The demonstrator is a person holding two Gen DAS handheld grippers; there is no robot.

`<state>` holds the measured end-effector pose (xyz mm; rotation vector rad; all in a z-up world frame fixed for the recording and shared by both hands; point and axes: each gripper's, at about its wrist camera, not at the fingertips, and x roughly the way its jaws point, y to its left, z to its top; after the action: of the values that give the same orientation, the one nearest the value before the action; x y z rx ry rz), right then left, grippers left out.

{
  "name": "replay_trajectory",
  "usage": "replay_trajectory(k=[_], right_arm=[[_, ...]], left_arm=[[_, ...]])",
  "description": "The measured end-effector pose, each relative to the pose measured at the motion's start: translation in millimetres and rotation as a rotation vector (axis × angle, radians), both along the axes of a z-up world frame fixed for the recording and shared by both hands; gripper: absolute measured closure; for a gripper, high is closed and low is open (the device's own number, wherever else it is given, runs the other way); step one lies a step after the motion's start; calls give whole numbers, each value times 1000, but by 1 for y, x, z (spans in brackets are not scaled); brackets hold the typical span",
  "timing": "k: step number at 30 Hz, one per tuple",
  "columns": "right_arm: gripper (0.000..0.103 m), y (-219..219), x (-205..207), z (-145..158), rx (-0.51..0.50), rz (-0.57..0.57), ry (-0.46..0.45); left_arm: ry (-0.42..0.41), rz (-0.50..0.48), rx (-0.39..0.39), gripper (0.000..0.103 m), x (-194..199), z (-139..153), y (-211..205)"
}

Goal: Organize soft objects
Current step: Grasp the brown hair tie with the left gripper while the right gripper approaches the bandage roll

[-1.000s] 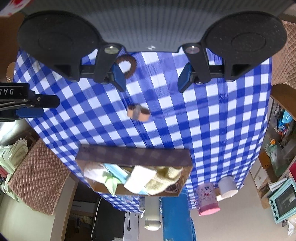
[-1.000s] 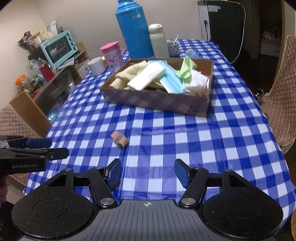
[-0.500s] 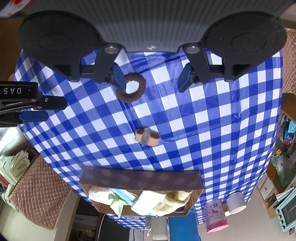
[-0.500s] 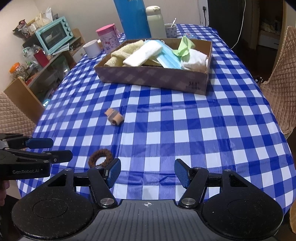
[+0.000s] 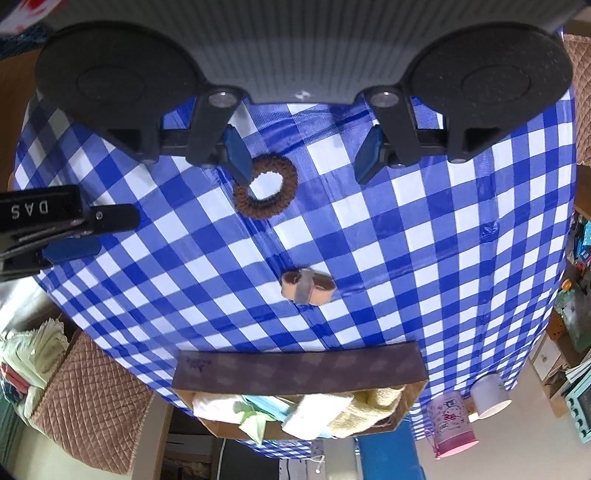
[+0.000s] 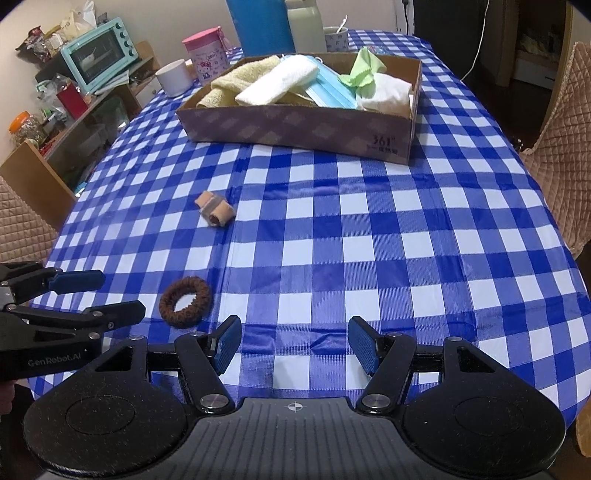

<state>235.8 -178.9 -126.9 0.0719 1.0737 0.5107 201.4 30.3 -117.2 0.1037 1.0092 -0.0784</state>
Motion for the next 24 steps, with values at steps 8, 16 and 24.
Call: replay_trajectory(k=[8, 16, 24], right_arm=[[39, 0, 3, -10, -9, 0, 30], [39, -6, 10, -20, -24, -27, 57], [39, -6, 15, -25, -26, -37, 73]], left_arm=[[9, -88, -5, 44, 7, -16, -11], [36, -102, 0, 44, 22, -32, -15], [55, -106, -22, 49, 37, -44, -13]])
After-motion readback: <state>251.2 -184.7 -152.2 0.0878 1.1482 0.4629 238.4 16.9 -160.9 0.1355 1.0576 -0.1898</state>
